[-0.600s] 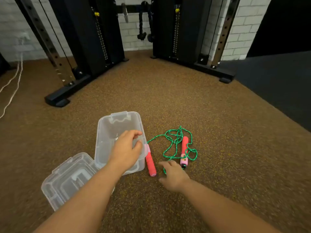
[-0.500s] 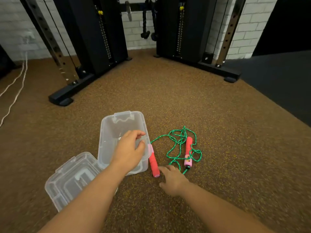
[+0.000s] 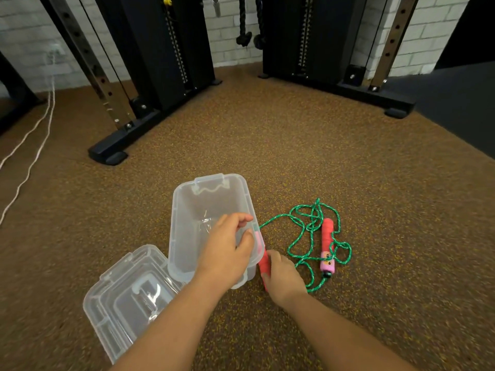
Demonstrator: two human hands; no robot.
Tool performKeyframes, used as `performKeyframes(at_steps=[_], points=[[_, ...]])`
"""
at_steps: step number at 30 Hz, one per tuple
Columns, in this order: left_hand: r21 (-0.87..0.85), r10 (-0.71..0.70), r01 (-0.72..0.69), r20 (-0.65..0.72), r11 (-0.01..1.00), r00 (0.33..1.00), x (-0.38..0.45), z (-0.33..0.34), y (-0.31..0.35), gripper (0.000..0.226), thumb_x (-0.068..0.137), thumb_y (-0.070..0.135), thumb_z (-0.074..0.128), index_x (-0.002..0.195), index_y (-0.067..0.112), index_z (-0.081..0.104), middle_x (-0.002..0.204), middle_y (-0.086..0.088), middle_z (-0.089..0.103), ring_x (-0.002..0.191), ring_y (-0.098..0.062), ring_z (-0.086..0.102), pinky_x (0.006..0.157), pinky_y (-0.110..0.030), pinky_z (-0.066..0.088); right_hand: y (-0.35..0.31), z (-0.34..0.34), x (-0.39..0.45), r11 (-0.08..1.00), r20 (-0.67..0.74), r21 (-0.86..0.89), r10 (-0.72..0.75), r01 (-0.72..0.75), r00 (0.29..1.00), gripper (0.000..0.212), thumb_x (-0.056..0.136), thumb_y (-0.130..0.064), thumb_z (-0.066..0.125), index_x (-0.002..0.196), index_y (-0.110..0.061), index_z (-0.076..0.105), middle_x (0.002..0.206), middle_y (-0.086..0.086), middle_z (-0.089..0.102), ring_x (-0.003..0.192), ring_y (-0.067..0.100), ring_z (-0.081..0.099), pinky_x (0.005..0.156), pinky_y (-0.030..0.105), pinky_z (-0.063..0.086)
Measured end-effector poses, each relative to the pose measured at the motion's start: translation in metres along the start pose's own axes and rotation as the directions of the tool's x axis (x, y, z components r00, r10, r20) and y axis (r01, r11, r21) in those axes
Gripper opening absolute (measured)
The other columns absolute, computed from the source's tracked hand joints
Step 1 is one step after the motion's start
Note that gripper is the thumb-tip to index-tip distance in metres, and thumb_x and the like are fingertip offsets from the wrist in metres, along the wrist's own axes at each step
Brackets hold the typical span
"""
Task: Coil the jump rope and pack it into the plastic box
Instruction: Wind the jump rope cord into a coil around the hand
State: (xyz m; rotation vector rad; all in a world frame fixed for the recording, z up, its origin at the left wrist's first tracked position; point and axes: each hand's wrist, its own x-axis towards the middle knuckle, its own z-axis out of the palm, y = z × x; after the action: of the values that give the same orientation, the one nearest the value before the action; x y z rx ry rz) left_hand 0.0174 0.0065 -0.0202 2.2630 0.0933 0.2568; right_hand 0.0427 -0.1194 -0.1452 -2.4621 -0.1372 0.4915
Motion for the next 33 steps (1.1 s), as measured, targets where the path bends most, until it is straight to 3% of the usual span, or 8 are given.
performKeyframes(at_steps=[9, 13, 15, 17, 21, 27, 30, 33], points=[[-0.007, 0.035, -0.035, -0.007, 0.999, 0.999, -0.003, 0.004, 0.000, 0.025, 0.089, 0.014, 0.053, 0.112, 0.023, 0.060, 0.101, 0.024, 0.050, 0.099, 0.010, 0.048, 0.090, -0.017, 0.039, -0.005, 0.016, 0.008, 0.989, -0.014, -0.146, 0.016, -0.018, 1.000, 0.048, 0.088, -0.013, 0.053, 0.132, -0.014, 0.033, 0.131, 0.012, 0.050, 0.123, 0.029, 0.045, 0.097, 0.039, 0.042], [-0.058, -0.014, 0.012, -0.021, 0.998, 1.000, -0.002, 0.006, 0.000, 0.024, 0.090, 0.012, 0.052, 0.109, 0.025, 0.060, 0.102, 0.015, 0.054, 0.095, 0.004, 0.052, 0.089, -0.020, 0.042, 0.003, 0.002, 0.008, 0.974, -0.001, -0.066, 0.219, -0.219, 0.976, 0.051, 0.085, -0.004, 0.051, 0.133, -0.008, 0.034, 0.127, 0.017, 0.052, 0.121, 0.035, 0.050, 0.094, 0.039, 0.043], [-0.119, -0.065, 0.061, -0.026, 0.991, 0.998, 0.002, 0.008, 0.005, 0.022, 0.092, 0.012, 0.051, 0.106, 0.027, 0.059, 0.101, 0.007, 0.058, 0.087, -0.001, 0.053, 0.084, -0.019, 0.044, 0.011, -0.016, 0.006, 0.940, 0.159, 0.042, 0.328, -0.338, 0.931, 0.038, 0.081, -0.006, 0.055, 0.118, -0.003, 0.048, 0.108, 0.018, 0.060, 0.097, 0.033, 0.064, 0.076, 0.037, 0.051], [-0.192, -0.128, 0.127, 0.010, 0.973, 0.992, 0.005, 0.009, 0.013, 0.018, 0.093, 0.014, 0.050, 0.103, 0.026, 0.061, 0.092, 0.003, 0.059, 0.076, -0.004, 0.052, 0.071, -0.012, 0.042, 0.019, -0.036, -0.005, 0.860, 0.383, 0.257, 0.328, -0.440, 0.864, 0.018, 0.078, -0.001, 0.055, 0.096, -0.001, 0.053, 0.075, 0.014, 0.063, 0.053, 0.022, 0.063, 0.045, 0.029, 0.047], [-0.291, -0.224, 0.275, 0.197, 0.916, 0.955, 0.007, 0.006, 0.022, 0.020, 0.096, 0.021, 0.045, 0.096, 0.026, 0.065, 0.096, -0.001, 0.065, 0.089, -0.015, 0.060, 0.085, -0.025, 0.046, 0.032, -0.077, -0.035, 0.630, 0.552, 0.533, 0.247, -0.565, 0.796, 0.007, 0.083, -0.001, 0.048, 0.078, -0.004, 0.052, 0.057, 0.009, 0.062, 0.039, 0.014, 0.056, 0.040, 0.021, 0.039], [-0.354, -0.376, 0.582, 0.502, 0.732, 0.779, 0.002, 0.001, 0.032, 0.054, 0.099, 0.045, 0.023, 0.104, 0.011, 0.065, 0.101, -0.012, 0.066, 0.089, -0.023, 0.061, 0.081, -0.030, 0.049, 0.015, -0.114, -0.072, 0.640, 0.329, 0.692, 0.132, -0.334, 0.935, 0.025, 0.091, -0.041, 0.056, 0.088, -0.016, 0.057, 0.064, 0.001, 0.060, 0.041, 0.011, 0.051, 0.041, 0.020, 0.034], [-0.336, -0.405, 0.693, 0.619, 0.638, 0.673, -0.001, 0.002, 0.030, 0.077, 0.095, 0.057, 0.010, 0.118, 0.003, 0.060, 0.114, -0.020, 0.064, 0.102, -0.029, 0.061, 0.087, -0.033, 0.048, 0.000, -0.120, -0.098, 0.548, 0.225, 0.819, -0.030, -0.172, 0.974, 0.014, 0.094, -0.030, 0.054, 0.096, -0.016, 0.057, 0.073, 0.003, 0.062, 0.048, 0.010, 0.057, 0.043, 0.022, 0.044], [-0.416, -0.341, 0.790, 0.738, 0.450, 0.583, -0.003, 0.003, 0.035, 0.095, 0.086, 0.071, 0.007, 0.116, -0.002, 0.060, 0.113, -0.025, 0.064, 0.102, -0.033, 0.062, 0.093, -0.039, 0.046, -0.008, -0.125, -0.120, 0.594, 0.247, 0.803, -0.272, -0.040, 0.930, 0.014, 0.093, -0.020, 0.058, 0.106, -0.016, 0.056, 0.081, 0.002, 0.067, 0.060, 0.011, 0.062, 0.057, 0.022, 0.050]])
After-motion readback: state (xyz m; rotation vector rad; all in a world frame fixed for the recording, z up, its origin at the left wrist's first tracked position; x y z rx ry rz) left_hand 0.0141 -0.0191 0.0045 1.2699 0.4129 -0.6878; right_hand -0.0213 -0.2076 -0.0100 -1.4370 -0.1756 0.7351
